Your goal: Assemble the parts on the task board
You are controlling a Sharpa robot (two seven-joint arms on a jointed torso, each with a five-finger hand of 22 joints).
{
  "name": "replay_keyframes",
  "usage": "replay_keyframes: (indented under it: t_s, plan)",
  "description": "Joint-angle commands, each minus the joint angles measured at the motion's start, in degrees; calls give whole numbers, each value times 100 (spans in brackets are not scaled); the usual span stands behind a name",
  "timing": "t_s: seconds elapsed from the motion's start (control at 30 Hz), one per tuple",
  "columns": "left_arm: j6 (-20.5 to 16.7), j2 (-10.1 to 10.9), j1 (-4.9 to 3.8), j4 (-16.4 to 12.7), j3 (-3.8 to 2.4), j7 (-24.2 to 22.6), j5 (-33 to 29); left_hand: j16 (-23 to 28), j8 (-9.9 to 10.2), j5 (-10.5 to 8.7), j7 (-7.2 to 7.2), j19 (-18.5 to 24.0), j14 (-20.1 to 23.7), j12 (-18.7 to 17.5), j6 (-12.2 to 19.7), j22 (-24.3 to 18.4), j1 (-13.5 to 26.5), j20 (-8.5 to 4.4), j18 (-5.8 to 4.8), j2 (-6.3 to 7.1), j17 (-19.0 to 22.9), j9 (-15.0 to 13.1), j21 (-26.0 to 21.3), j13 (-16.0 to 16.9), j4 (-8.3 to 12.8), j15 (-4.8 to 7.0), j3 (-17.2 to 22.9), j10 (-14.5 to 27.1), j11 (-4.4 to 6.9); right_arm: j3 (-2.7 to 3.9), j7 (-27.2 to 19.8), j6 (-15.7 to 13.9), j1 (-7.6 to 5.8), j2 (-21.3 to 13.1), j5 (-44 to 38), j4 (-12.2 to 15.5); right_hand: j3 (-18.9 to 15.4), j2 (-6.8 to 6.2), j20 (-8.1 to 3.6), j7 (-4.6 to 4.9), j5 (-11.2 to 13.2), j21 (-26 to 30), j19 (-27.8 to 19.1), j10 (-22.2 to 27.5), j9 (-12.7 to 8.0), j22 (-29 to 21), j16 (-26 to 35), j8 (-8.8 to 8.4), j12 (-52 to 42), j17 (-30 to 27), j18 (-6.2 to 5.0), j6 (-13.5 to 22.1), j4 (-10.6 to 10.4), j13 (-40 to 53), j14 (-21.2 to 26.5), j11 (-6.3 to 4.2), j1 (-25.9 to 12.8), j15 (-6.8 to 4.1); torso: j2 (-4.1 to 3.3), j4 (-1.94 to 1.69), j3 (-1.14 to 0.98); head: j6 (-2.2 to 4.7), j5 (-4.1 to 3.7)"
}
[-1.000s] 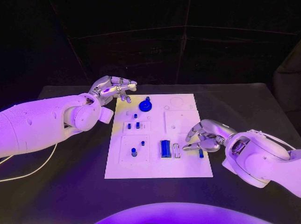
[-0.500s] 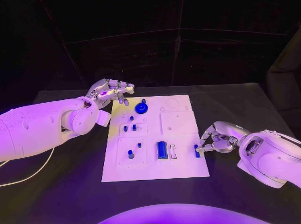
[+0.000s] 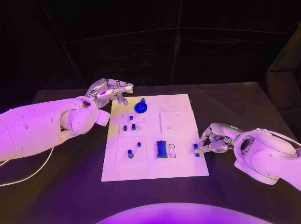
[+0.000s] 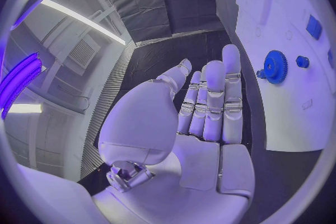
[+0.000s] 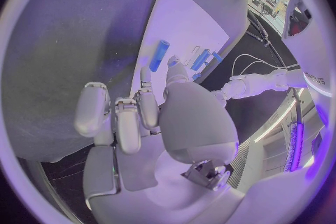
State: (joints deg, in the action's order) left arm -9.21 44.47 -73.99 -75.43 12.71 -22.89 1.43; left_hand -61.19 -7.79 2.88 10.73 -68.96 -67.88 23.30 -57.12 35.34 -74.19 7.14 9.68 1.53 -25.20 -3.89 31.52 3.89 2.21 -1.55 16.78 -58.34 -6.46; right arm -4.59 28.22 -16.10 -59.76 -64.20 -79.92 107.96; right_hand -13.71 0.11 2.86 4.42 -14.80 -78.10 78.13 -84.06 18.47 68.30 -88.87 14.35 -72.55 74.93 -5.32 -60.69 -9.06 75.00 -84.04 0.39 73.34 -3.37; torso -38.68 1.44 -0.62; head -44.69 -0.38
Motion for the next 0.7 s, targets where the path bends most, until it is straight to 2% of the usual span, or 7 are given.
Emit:
replay_keyframes:
  t_s: [0.03, 0.17, 0.3, 0.47, 0.7]
  plan:
    - [77, -5, -5, -1, -4, -63, -15, -26, -21, -4, -7, -27, 29, 24, 44, -9, 45, -1, 70, -10, 7, -2, -39, 10, -34, 4, -4, 35, 14, -1, 106, 130, -2, 57, -77, -22, -26, 61, -2, 3, -40, -31, 22, -68, 9, 8, -36, -33, -16, 1358, 83, -46, 22, 323, -562, -43, 35, -25, 0, -11, 3, -14, -4]
    - [80, -5, -3, -2, -3, -64, -15, -26, -21, -4, -7, -27, 29, 24, 44, -9, 45, -1, 70, -10, 7, -2, -39, 10, -34, 4, -4, 35, 14, -1, 113, 105, -1, 140, -183, -56, 2, 114, -8, 1, -1, -31, 21, -66, 20, 10, -36, -50, -9, 1359, 83, -62, 78, 324, -563, -47, 144, -30, 1, -7, 3, -16, 0]
    - [81, -3, -1, -6, -3, -63, -15, -26, -21, -4, -7, -27, 29, 24, 44, -9, 45, -1, 70, -10, 7, -2, -39, 10, -34, 4, -4, 35, 14, -1, 149, 112, 0, 207, -390, -92, 91, 220, -14, 4, 220, -33, 22, -64, 24, 19, -35, -92, 0, 1357, 85, -60, 192, 327, -562, -49, 346, -34, 3, -7, 8, 1, -5]
    - [84, 0, 0, -7, -2, -60, -15, -26, -21, -4, -7, -27, 29, 24, 44, -9, 45, -1, 70, -10, 7, -2, -39, 10, -34, 4, -4, 35, 14, -2, 332, 485, 3, 324, -825, -146, 237, 266, -10, 32, 655, -5, -8, -30, 6, -18, -9, -182, 75, 1310, 78, -35, 405, 292, -551, -31, 625, -20, 6, -10, 6, 3, -2]
    - [83, 8, 1, -9, -2, -61, -15, -26, -21, -4, -7, -27, 29, 24, 44, -9, 45, -1, 70, -10, 7, -2, -39, 10, -34, 4, -4, 35, 14, -2, 477, 843, 85, 443, -1167, -160, 310, 246, 3, 40, 748, 20, -34, -2, -8, -50, 11, -232, 140, 1276, 71, -43, 543, 258, -542, -22, 762, -12, 8, -6, 7, 0, 6]
